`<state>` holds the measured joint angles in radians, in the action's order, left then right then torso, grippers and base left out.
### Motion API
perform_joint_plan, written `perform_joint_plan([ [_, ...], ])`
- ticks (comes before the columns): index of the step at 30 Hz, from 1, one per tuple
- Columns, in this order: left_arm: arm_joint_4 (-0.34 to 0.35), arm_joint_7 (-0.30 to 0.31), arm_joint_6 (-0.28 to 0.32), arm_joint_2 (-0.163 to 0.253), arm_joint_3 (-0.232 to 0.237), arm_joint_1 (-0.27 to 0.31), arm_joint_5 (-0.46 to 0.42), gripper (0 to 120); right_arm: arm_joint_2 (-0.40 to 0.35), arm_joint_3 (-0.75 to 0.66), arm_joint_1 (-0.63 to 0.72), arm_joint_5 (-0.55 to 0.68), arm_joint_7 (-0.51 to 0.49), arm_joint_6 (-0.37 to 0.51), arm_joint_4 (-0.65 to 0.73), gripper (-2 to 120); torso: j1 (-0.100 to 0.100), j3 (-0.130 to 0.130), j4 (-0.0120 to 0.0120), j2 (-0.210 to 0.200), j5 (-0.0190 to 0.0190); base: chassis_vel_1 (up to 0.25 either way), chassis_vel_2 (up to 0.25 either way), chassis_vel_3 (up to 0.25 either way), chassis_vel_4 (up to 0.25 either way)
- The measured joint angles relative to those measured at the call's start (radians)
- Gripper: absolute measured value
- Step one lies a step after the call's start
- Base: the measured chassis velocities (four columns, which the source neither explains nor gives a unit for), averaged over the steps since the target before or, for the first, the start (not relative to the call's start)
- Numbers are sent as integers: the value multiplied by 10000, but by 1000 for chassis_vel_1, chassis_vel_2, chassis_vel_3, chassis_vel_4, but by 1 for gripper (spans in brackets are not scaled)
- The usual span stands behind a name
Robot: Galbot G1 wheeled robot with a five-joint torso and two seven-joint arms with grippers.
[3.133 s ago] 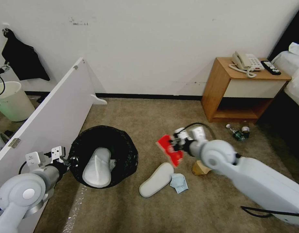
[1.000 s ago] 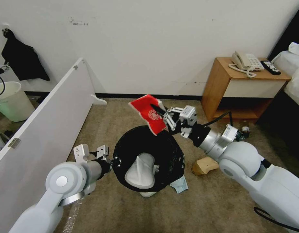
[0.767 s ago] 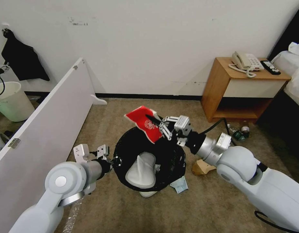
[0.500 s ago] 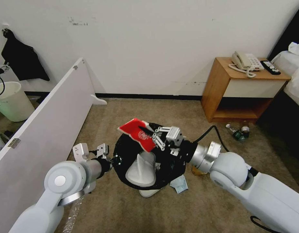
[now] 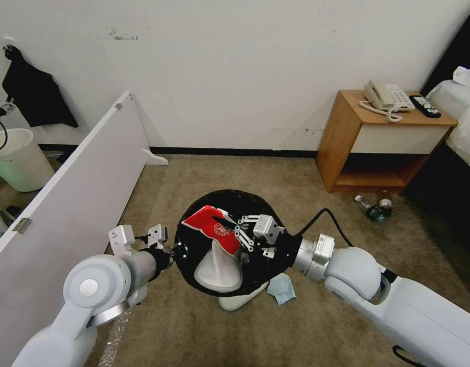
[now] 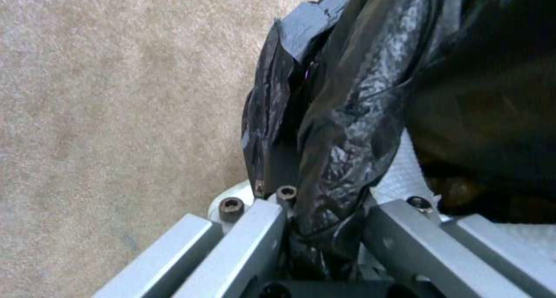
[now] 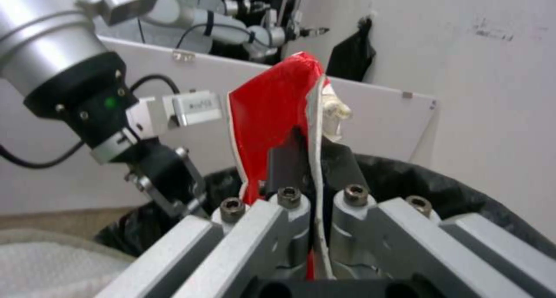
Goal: Pick up the trash bin, then pick up the garbage from the floor and place it into the trash bin.
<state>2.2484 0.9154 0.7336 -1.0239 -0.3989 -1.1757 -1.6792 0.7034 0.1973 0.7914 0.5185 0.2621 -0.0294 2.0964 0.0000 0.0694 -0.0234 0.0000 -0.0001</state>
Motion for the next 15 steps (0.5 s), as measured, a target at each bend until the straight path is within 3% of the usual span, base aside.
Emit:
perform_joint_plan([
  [8, 163, -427, 9, -32, -37, -463, 838, 0, -431, 131, -489, 224, 64, 570, 179, 0, 0, 0, -1, 0, 0, 0, 0, 0, 0],
  [15, 273, -576, 14, -48, 36, -702, 1193, 0, -371, 570, -1241, 443, 109, 809, 133, 0, 0, 0, -2, 0, 0, 0, 0, 0, 0],
])
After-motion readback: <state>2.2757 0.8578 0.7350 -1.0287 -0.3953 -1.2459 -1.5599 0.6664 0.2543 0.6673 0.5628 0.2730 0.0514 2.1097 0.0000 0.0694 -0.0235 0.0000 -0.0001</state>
